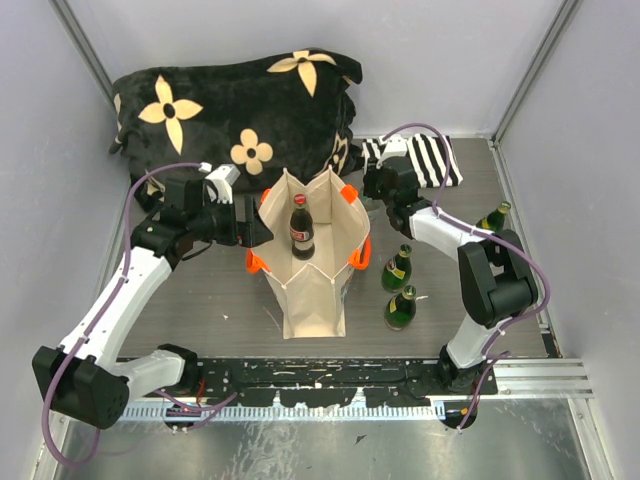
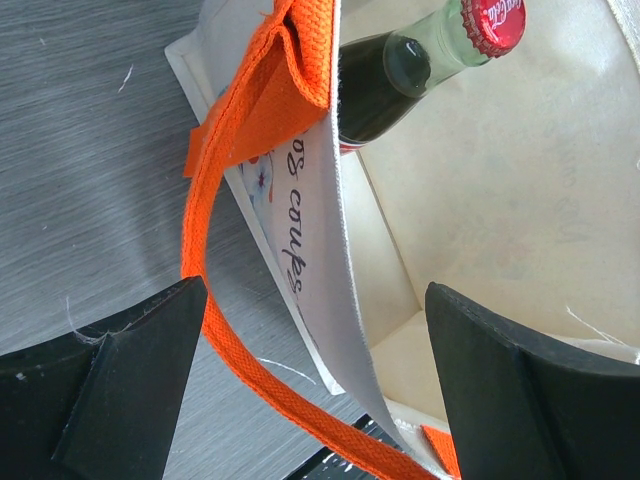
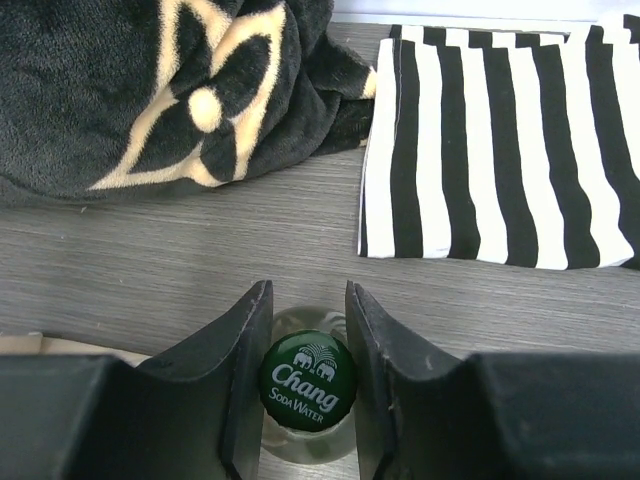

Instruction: Place the beverage into the canvas bag

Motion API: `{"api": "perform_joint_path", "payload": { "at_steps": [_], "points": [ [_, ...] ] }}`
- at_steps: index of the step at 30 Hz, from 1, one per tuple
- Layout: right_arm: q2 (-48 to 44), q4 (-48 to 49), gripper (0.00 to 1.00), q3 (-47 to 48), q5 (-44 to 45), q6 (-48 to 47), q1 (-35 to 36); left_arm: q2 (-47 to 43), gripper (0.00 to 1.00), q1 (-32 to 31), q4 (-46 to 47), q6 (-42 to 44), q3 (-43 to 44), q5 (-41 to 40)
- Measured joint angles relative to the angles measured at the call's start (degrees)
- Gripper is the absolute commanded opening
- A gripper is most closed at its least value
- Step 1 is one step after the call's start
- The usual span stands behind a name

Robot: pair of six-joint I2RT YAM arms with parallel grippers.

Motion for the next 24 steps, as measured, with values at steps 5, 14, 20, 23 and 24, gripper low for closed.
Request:
{"api": "perform_joint_path", "payload": {
  "at_steps": [5,14,20,23,24],
  "points": [
    [-0.20,-0.35,0.01,0.00,-0.04,-0.15,0.00,0.09,0.98,0.00,0.00,0.00,0.00,0.04],
    [-1.42,-3.32,0.01,0.07,0.24,-0.57,0.00,0.33,0.98,0.00,0.02,0.00,0.00,0.42],
    [-2.71,-8.37,0.01,1.01,1.29,-1.42,0.00,0.57,0.98,0.00,0.04,-0.02,0.00,0.85],
    [-3.34,-10.73,0.01,1.49,1.66,-2.03,0.00,0.79,0.98,0.00,0.15,-0.04,0.00,1.03],
    [-3.63,-11.85,0.01,1.73,1.73,-2.23,0.00,0.90,0.98,0.00,0.31,-0.07,0.00,1.07]
  ]
}}
